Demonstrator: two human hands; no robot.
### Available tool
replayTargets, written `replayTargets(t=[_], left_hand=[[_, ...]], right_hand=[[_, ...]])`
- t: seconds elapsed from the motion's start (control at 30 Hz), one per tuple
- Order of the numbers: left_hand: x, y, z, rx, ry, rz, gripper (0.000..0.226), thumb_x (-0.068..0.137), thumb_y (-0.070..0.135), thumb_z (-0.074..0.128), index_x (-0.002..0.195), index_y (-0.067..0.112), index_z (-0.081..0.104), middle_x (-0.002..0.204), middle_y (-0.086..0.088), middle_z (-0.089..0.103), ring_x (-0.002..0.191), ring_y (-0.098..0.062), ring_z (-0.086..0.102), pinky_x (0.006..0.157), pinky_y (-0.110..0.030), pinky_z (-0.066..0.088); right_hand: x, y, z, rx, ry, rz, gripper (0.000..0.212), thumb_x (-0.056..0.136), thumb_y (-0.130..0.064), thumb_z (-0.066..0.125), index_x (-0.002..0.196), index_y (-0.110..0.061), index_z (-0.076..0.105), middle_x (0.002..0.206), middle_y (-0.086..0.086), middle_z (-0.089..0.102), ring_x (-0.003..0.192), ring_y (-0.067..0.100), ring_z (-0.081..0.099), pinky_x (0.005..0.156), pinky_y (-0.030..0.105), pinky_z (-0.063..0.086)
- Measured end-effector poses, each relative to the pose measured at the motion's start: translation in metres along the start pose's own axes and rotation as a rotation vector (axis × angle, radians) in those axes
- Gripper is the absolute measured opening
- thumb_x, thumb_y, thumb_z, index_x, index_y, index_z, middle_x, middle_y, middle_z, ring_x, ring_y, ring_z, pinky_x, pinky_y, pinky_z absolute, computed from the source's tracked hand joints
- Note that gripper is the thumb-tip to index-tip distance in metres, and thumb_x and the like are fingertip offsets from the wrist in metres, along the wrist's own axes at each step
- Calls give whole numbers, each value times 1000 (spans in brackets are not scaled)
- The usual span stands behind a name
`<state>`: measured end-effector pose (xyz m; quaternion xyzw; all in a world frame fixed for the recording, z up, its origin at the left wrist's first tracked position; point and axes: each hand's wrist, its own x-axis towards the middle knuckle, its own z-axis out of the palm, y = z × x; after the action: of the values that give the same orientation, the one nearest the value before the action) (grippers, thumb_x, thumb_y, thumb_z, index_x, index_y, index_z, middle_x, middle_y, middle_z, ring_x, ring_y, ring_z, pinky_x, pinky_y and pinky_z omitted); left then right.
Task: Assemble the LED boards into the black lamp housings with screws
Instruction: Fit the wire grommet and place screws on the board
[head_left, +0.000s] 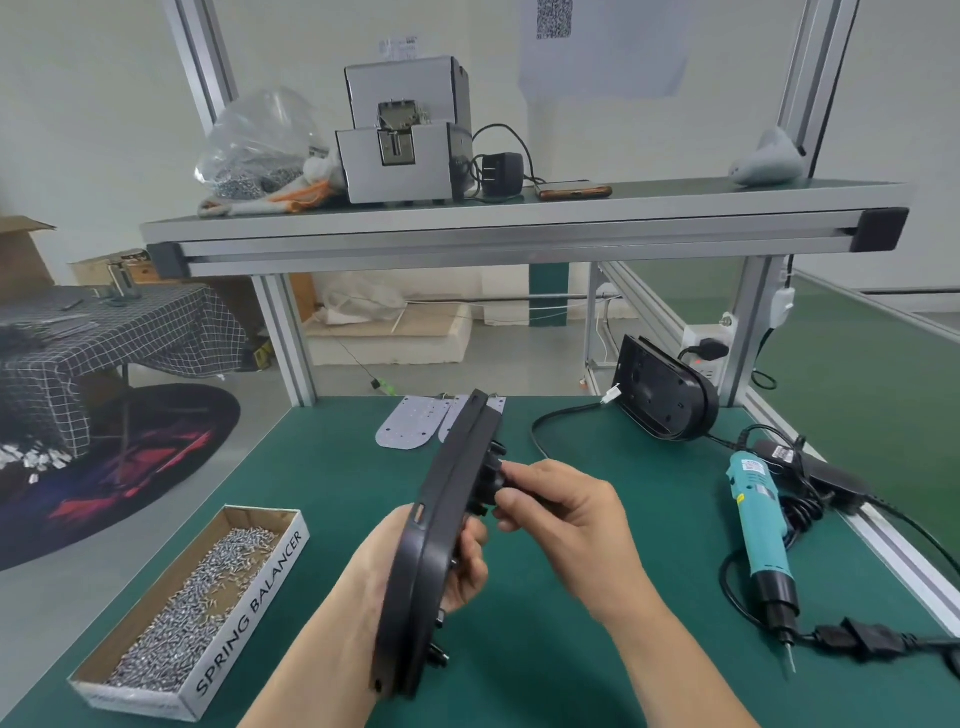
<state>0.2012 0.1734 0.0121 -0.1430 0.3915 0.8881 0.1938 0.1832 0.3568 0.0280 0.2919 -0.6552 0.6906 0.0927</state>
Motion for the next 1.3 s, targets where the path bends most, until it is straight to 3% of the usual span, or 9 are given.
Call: replayTargets(t=[0.13,0.27,0.47,0.63,0.7,0.83,1.07,1.2,1.3], left_hand=[[-6,9,18,214,-34,128,19,84,15,63,84,6,80,69,-13,71,52,-22,68,47,-27,55],[-3,13,24,489,-97,298,47,81,21,78,124,7,65,121,-22,70,104,-37,69,83,-46,60],[-3,-6,23,719,79,445,35,86,14,79,116,12,60,108,-9,76,96,-28,74,74,-33,60],[-2,-5,19,739,152,554,29,88,8,76,112,13,61,108,-6,75,98,-23,73,80,-33,60],[-1,-4,18,769,166,572,28,88,11,77,111,15,61,107,-3,75,99,-21,73,84,-35,60],[2,-7,9,745,129,547,31,87,13,78,113,16,62,104,4,76,93,-13,74,69,-20,56],[14,-14,-6,746,310,499,29,87,12,77,110,20,60,109,0,72,91,-11,72,68,-22,56],[19,-12,-13,821,369,397,23,91,14,72,109,19,59,111,-2,70,101,-21,69,87,-39,58],[18,-4,-10,1041,329,287,15,96,27,60,105,15,58,109,1,67,96,-20,64,83,-35,55]], right_hand=[[3,-1,-3,93,6,100,30,90,8,67,101,-16,81,87,15,68,71,13,65,74,26,53],[5,-3,-16,159,-140,307,30,90,13,61,108,-6,75,101,9,78,89,15,72,74,22,55],[-1,-7,-55,-37,-323,684,55,87,7,37,61,-25,75,54,-6,57,43,4,51,36,20,28],[-14,-15,-63,20,-497,800,59,89,-52,45,112,-5,72,99,22,76,82,30,76,31,16,23],[-22,-14,-57,-30,-467,836,71,81,-62,60,118,-1,61,90,24,75,68,27,74,29,15,19],[-34,-6,-37,-18,-327,831,42,99,-51,56,104,-9,59,71,23,69,43,18,57,29,17,14],[-35,25,-13,-423,-60,632,41,97,-32,61,59,-18,53,49,-5,57,45,10,47,50,25,34],[-35,41,-7,-432,-37,650,30,86,-21,70,69,-16,47,54,-13,49,42,4,43,44,18,33],[-37,49,-5,-475,-35,682,25,79,-19,72,74,-12,48,66,-1,51,48,4,40,47,20,32]])
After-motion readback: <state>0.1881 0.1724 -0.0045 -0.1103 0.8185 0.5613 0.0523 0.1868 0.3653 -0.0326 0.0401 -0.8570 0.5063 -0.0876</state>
